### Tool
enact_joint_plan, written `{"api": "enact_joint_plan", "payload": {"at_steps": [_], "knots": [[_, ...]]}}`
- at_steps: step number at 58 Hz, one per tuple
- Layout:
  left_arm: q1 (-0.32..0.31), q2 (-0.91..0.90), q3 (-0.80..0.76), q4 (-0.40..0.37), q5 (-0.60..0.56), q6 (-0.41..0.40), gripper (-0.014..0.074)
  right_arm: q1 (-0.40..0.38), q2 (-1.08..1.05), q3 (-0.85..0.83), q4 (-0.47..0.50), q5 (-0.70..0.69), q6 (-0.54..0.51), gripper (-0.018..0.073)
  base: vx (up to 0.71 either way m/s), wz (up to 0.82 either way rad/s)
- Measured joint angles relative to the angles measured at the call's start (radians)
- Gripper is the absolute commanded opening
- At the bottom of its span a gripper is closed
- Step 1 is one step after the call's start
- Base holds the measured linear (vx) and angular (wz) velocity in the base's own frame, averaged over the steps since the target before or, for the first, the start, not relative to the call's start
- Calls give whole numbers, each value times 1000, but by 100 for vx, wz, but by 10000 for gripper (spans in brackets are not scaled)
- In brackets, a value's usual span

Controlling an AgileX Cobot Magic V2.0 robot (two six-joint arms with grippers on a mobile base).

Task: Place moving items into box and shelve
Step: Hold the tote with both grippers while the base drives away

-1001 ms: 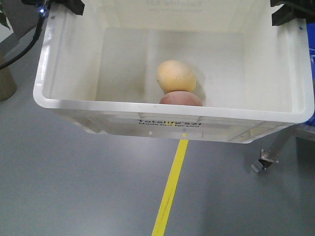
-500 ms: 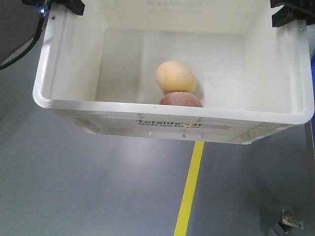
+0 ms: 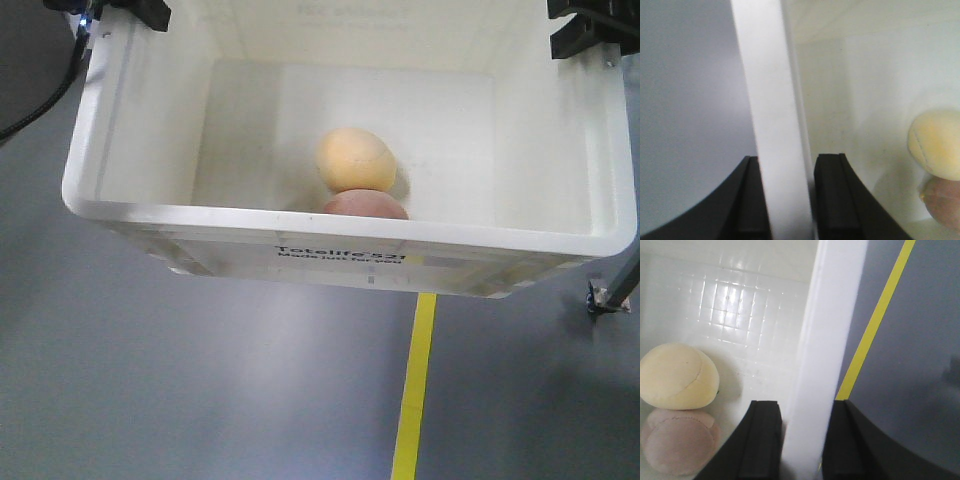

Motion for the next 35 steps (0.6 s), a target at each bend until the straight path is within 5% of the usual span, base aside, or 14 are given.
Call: {"api": "enact_joint_plan", "payload": {"at_steps": [35], "knots": [[0,0,0,1,-1,0,2,0,0,-1,2,1,1,-5,75,-24]]}}
